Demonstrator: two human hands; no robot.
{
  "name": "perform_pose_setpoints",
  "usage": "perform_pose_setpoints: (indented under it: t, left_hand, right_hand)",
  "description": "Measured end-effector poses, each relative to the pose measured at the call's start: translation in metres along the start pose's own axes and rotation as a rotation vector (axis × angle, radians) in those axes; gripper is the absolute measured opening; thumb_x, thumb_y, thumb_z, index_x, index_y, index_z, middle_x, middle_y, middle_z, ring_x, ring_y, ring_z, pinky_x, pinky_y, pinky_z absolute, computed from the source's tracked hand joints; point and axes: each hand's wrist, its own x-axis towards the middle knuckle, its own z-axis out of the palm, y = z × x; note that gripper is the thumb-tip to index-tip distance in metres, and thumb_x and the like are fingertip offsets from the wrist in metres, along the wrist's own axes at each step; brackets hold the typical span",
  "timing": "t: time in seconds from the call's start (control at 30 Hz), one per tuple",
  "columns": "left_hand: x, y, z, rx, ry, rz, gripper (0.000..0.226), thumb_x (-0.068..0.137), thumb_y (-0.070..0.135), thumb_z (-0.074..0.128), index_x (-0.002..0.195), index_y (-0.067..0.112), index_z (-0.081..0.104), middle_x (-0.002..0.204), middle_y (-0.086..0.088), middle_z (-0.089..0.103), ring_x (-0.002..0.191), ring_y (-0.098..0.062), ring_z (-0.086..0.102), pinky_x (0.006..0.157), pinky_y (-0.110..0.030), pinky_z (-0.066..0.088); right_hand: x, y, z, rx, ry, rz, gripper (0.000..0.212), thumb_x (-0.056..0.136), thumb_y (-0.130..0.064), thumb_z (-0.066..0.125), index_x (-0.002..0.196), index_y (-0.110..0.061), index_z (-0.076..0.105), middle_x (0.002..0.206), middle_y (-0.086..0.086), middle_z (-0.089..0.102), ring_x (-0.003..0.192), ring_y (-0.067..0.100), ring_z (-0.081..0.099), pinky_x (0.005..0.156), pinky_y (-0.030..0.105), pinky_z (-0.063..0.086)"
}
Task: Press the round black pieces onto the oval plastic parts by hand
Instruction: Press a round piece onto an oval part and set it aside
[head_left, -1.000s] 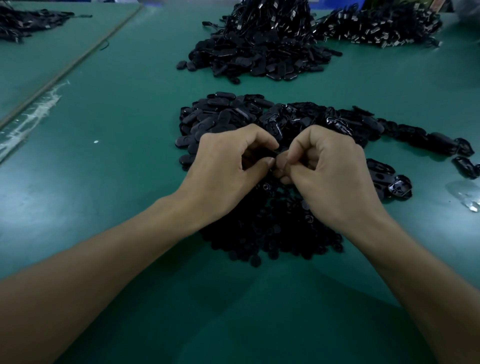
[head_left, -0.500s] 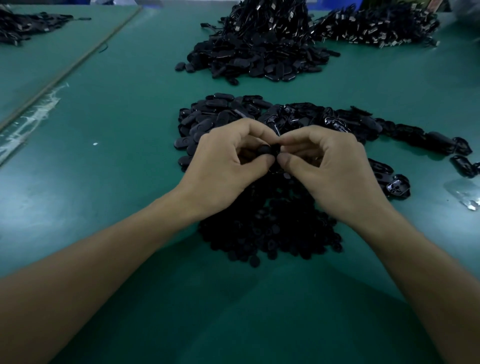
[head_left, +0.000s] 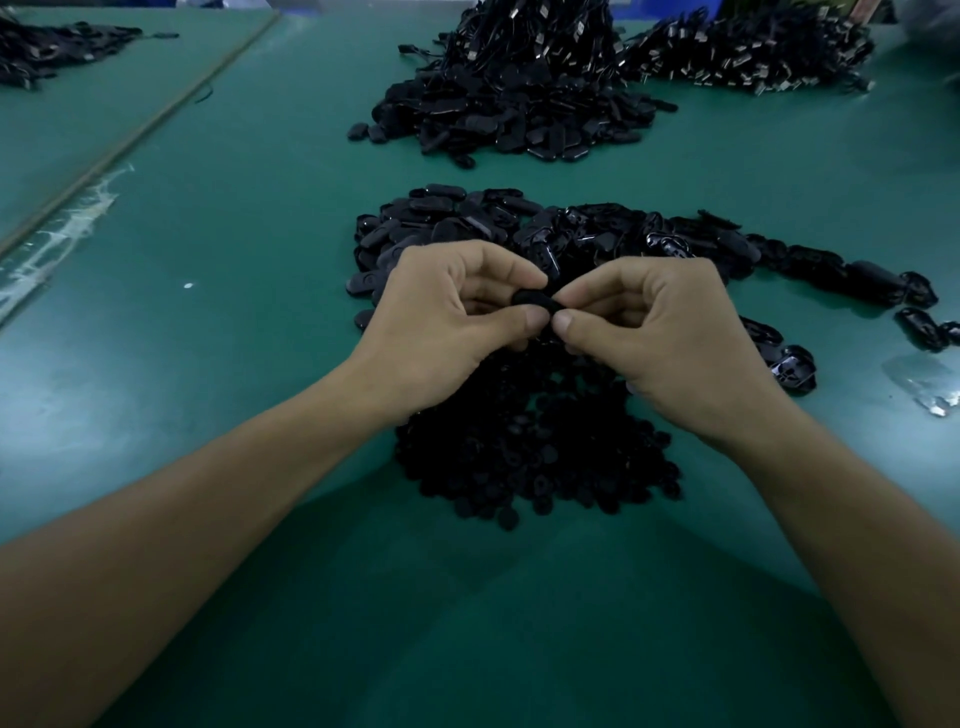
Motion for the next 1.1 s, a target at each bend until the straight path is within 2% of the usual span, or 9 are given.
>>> perform_pose_setpoints:
  t: [0.17, 0.37, 0.53, 0.73, 0.83, 0.9, 0.97, 1.0, 1.1]
  left_hand:
    - [0.000, 0.001, 0.000, 0.059, -0.001, 0.016, 0.023, 0.081, 0.009, 0.082, 0.091, 0.027, 0.072, 0.078, 0.001, 0.076, 0.067, -0.017, 0.074, 0.070, -0.027, 0.060]
    - [0.000, 0.001, 0.000, 0.117, -0.001, 0.049, 0.024, 0.081, 0.011, 0.083, 0.093, 0.028, 0.071, 0.077, 0.001, 0.076, 0.066, -0.014, 0.073, 0.070, -0.029, 0.061]
    - [0.000, 0.001, -0.002, 0.131, 0.009, 0.059, 0.024, 0.078, 0.014, 0.085, 0.090, 0.030, 0.072, 0.075, 0.001, 0.075, 0.065, -0.015, 0.072, 0.069, -0.031, 0.061]
    - [0.002, -0.002, -0.004, 0.149, 0.009, 0.052, 0.020, 0.078, 0.013, 0.084, 0.087, 0.028, 0.073, 0.074, 0.001, 0.075, 0.064, -0.014, 0.072, 0.068, -0.030, 0.061]
    - [0.007, -0.005, -0.009, 0.153, 0.079, 0.033, 0.022, 0.082, 0.006, 0.081, 0.088, 0.026, 0.073, 0.074, 0.000, 0.076, 0.065, -0.016, 0.074, 0.069, -0.030, 0.060]
    - [0.012, -0.007, -0.018, 0.132, 0.166, 0.006, 0.023, 0.083, 0.005, 0.079, 0.090, 0.026, 0.073, 0.075, 0.001, 0.076, 0.068, -0.016, 0.075, 0.071, -0.028, 0.060]
    - [0.016, -0.010, -0.028, 0.131, 0.248, -0.023, 0.021, 0.084, 0.006, 0.078, 0.092, 0.025, 0.073, 0.079, 0.000, 0.076, 0.071, -0.017, 0.076, 0.075, -0.032, 0.062]
    - [0.018, -0.011, -0.032, 0.152, 0.278, -0.027, 0.021, 0.085, 0.006, 0.078, 0.093, 0.025, 0.073, 0.083, 0.000, 0.076, 0.072, -0.017, 0.076, 0.076, -0.033, 0.062]
    - [0.021, -0.016, -0.040, 0.222, 0.330, -0.022, 0.024, 0.084, 0.009, 0.078, 0.092, 0.031, 0.073, 0.089, 0.004, 0.074, 0.068, -0.013, 0.075, 0.072, -0.028, 0.061]
  right_hand:
    - [0.000, -0.002, 0.002, -0.110, -0.008, -0.023, 0.015, 0.087, -0.020, 0.075, 0.082, -0.032, 0.067, 0.072, -0.012, 0.070, 0.065, 0.002, 0.066, 0.061, 0.016, 0.050]
    - [0.001, -0.001, 0.005, -0.118, 0.007, 0.001, 0.014, 0.088, -0.021, 0.073, 0.082, -0.031, 0.065, 0.069, -0.016, 0.068, 0.059, -0.001, 0.060, 0.054, 0.013, 0.044]
    - [0.000, -0.003, 0.003, -0.112, 0.000, -0.022, 0.015, 0.088, -0.019, 0.074, 0.083, -0.032, 0.067, 0.071, -0.018, 0.069, 0.060, 0.000, 0.062, 0.056, 0.013, 0.046]
    - [-0.001, -0.005, 0.004, -0.124, -0.024, -0.015, 0.016, 0.090, -0.016, 0.072, 0.089, -0.032, 0.070, 0.073, -0.012, 0.072, 0.070, 0.003, 0.069, 0.068, 0.022, 0.056]
    - [0.003, -0.005, -0.004, -0.182, 0.022, -0.007, 0.016, 0.092, -0.016, 0.070, 0.100, -0.029, 0.073, 0.077, -0.015, 0.072, 0.076, -0.005, 0.068, 0.074, 0.015, 0.054]
    - [0.007, -0.003, -0.018, -0.309, 0.097, 0.005, 0.015, 0.091, -0.016, 0.068, 0.098, -0.029, 0.072, 0.077, -0.021, 0.067, 0.073, -0.014, 0.063, 0.070, 0.004, 0.048]
    - [0.010, 0.003, -0.038, -0.460, 0.160, 0.071, 0.013, 0.089, -0.014, 0.067, 0.090, -0.025, 0.073, 0.073, -0.020, 0.061, 0.065, -0.010, 0.059, 0.059, -0.004, 0.037]
    - [0.011, 0.006, -0.049, -0.528, 0.171, 0.128, 0.012, 0.088, -0.012, 0.068, 0.085, -0.023, 0.073, 0.070, -0.017, 0.060, 0.062, -0.005, 0.056, 0.055, -0.003, 0.035]
    - [0.012, 0.018, -0.076, -0.679, 0.073, 0.345, 0.023, 0.086, -0.010, 0.071, 0.072, -0.028, 0.067, 0.075, -0.008, 0.064, 0.066, 0.000, 0.051, 0.054, 0.010, 0.035]
